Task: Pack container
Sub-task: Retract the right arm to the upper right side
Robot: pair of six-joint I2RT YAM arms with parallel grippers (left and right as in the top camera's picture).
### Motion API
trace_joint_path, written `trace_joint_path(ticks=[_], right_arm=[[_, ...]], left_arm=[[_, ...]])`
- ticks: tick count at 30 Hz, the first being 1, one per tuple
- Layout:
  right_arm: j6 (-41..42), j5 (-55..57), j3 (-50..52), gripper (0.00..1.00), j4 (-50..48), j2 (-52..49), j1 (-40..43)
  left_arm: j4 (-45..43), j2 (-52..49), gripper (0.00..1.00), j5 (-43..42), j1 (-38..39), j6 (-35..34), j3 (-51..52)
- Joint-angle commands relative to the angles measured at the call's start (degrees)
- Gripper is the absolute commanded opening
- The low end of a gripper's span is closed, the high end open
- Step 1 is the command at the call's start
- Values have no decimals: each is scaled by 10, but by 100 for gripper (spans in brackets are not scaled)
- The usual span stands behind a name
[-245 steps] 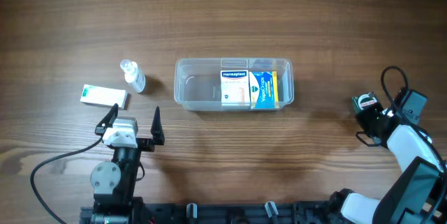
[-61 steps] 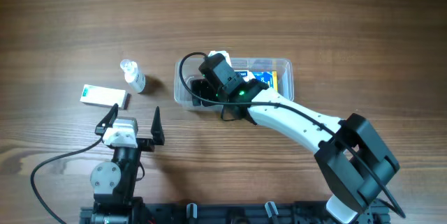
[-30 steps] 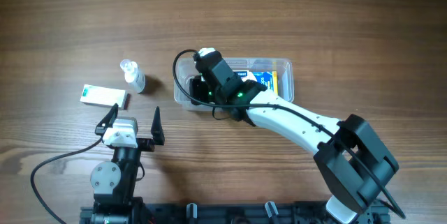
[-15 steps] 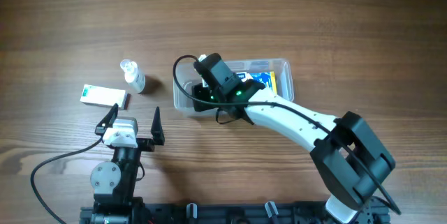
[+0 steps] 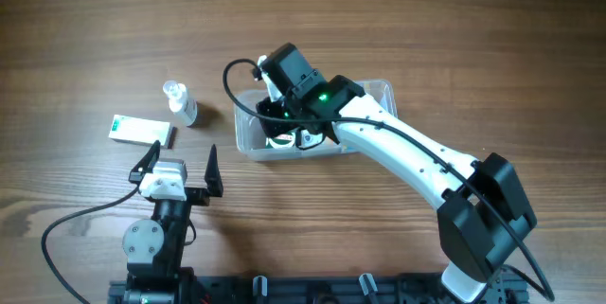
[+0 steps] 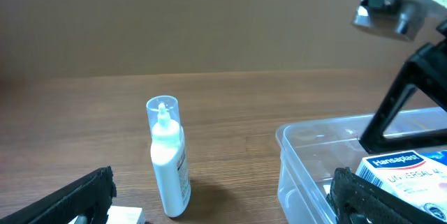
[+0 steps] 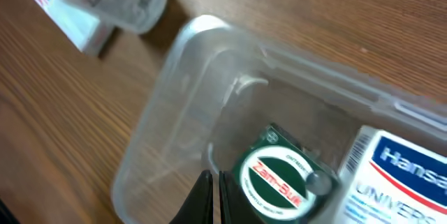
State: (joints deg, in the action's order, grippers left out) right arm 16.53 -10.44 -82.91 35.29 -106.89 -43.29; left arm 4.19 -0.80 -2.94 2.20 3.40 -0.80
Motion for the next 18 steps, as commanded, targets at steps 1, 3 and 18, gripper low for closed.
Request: trace_joint_path(ticks=[1, 3, 18], right_arm=[[-60, 40, -22, 5, 26, -13, 7], [-59, 40, -65, 4, 64, -13, 22], [3, 112, -188, 77, 363, 10, 441]], left_arm=[[-1, 4, 100, -7, 3, 9, 5], [-1, 4, 100, -7, 3, 9, 5], [-1, 4, 100, -7, 3, 9, 5]])
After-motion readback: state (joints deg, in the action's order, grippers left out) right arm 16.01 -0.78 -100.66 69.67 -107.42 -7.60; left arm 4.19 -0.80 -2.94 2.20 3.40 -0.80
